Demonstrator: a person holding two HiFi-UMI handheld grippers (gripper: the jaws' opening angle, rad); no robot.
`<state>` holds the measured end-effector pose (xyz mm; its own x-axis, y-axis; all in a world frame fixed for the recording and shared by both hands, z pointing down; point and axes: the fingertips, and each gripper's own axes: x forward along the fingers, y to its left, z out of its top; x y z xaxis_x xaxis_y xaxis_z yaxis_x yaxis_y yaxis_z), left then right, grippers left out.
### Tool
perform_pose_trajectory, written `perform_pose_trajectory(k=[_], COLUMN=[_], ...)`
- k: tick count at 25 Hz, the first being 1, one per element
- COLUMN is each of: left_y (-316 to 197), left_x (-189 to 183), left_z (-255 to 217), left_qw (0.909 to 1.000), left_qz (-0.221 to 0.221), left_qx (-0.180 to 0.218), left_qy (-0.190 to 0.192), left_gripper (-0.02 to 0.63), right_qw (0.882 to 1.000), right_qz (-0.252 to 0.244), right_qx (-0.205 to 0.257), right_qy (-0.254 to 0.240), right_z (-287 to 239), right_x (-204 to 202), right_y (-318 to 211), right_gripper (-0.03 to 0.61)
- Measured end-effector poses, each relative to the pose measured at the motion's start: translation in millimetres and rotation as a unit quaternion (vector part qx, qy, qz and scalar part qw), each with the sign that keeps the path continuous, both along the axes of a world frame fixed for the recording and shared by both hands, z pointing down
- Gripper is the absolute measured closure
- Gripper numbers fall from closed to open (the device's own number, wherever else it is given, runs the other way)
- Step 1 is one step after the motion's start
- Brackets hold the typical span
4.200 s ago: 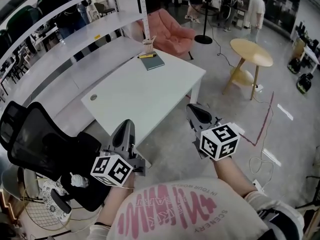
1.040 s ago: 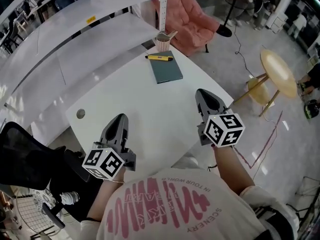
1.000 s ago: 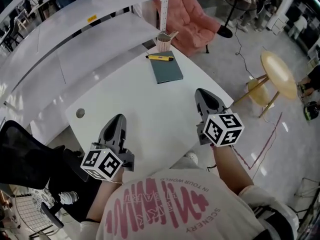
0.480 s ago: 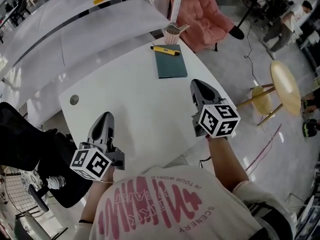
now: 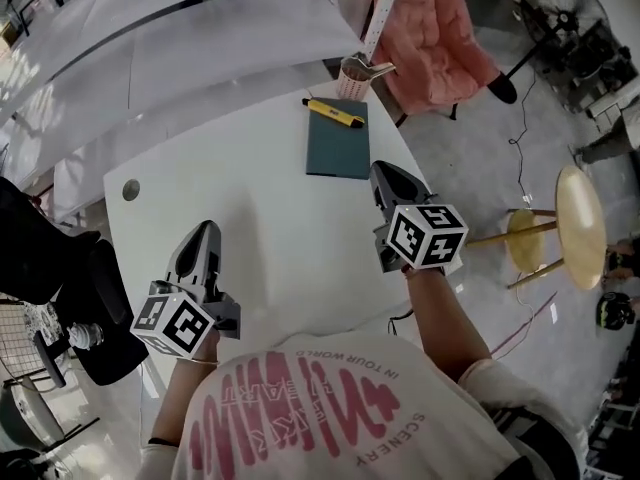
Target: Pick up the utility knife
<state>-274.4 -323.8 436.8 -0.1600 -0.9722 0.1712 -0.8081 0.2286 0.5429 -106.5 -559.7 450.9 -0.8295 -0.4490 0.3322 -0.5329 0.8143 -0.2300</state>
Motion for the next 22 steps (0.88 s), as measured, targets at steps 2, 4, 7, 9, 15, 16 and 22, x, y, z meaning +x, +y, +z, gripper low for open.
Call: perform_pose_trajectory(k=[2,4,7,9,15,16,22], left_y=[-13,-26,-37,-40,-39,-39,-36], left_x=[4,6,5,3,2,2,5], left_z=[3,3,3,5,16,16,24], left_qw=[0.9999,0.9998,0.9993,0.9987,0.9962,0.9957,0.9921], left_qz=[-0.01,-0.018,-0.036,-0.05,-0.082,-0.086,-0.114], left_qx=[-0.004,-0.01,-0.008,-0.011,-0.028,-0.031,-0.052], left_qy=[0.002,0.003,0.003,0.003,0.007,0.007,0.009], left_gripper=[0.588,0.588,0.588,0.588,0.588,0.588,0.588], right_qw=[1.0,0.999,0.997,0.996,0.994,0.993,0.988], right_qz=[-0.015,-0.032,-0.057,-0.071,-0.103,-0.108,-0.151], right_qx=[-0.007,-0.003,0.011,0.011,-0.017,-0.021,-0.022], right_qy=[0.005,0.02,0.042,0.046,0.034,0.033,0.03], right_z=[7,12,18,23,31,32,28], right_x=[-3,-9,-20,-29,-61,-66,-97], right_y=[-21,-42,-70,-85,-119,-124,-153], right_gripper=[0.563,0.563,0.563,0.563,0.563,0.563,0.563])
